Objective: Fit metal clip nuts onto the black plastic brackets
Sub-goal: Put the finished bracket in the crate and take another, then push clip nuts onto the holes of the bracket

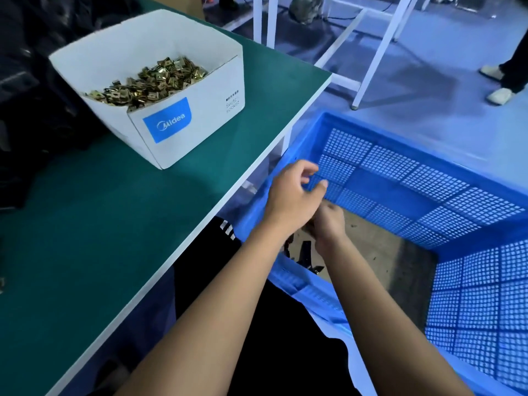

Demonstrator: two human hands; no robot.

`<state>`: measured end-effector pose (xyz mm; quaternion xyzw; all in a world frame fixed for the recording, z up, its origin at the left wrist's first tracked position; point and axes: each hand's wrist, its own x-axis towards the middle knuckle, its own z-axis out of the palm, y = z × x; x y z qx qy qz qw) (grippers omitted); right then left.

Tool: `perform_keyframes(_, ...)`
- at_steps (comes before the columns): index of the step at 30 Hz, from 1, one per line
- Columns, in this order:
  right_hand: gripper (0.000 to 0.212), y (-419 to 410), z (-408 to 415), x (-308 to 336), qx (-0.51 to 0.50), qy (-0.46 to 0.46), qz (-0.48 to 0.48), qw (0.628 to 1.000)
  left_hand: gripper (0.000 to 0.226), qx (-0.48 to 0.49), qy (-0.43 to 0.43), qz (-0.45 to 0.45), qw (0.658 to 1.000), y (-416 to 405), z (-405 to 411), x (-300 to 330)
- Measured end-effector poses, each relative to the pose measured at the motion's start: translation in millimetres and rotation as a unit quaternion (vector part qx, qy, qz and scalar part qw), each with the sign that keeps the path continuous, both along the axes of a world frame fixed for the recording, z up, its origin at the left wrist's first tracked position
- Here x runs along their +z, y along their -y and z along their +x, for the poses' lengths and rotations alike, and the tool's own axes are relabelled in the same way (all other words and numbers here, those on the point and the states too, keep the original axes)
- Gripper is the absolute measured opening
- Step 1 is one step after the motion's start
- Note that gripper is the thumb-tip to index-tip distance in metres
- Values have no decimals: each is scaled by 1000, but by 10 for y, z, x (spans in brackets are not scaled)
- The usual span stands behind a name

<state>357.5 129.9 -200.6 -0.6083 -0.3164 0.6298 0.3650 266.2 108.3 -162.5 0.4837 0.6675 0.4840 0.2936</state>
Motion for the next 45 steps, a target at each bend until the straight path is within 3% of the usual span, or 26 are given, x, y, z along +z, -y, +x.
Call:
perform_keyframes(6,29,107,-378,1147,52,16,268,962,12,18,-35,169,985,155,-151,968)
perform_keyframes(12,21,575,-1001,1628,19,51,493,868,3,56,-11,329,943,882,-749,1589)
perform_keyframes(15,11,1020,-1593,1717,100,29,544,833,9,173,-18,351,920,1375,-1249,1681)
perform_keyframes(18,11,1444,-2221,1757,271,35,557,784,12,316,-40,332,888,1857,-1769,1637)
perform_keyframes(20,14,1691,-2626,1782,407,71,567,713,13,414,-84,276,863,2217,-2155,1536)
perform_keyframes(23,7,1909,-3096,1753,538,153,603,568,9,509,-181,181,822,2776,-2661,1346)
perform_keyframes(26,34,1997,-3440,1672,615,224,639,404,11,553,-344,-2,759,3257,-3060,1120)
perform_keyframes(28,48,2012,-3603,1630,656,236,631,342,31,559,-384,-142,721,3459,-3260,1016)
perform_keyframes(31,29,1973,-3707,1558,684,160,621,347,52,553,-371,-247,704,3526,-3399,959)
perform_keyframes(35,13,1910,-3714,1452,680,110,612,389,36,564,-384,-219,697,3478,-3420,936)
perform_keyframes(40,15,1841,-3683,1412,642,52,592,484,8,589,-397,-118,694,3492,-3375,973)
perform_keyframes(45,16,1795,-3664,1441,597,-36,503,624,6,571,-343,-72,742,3513,-3316,1064)
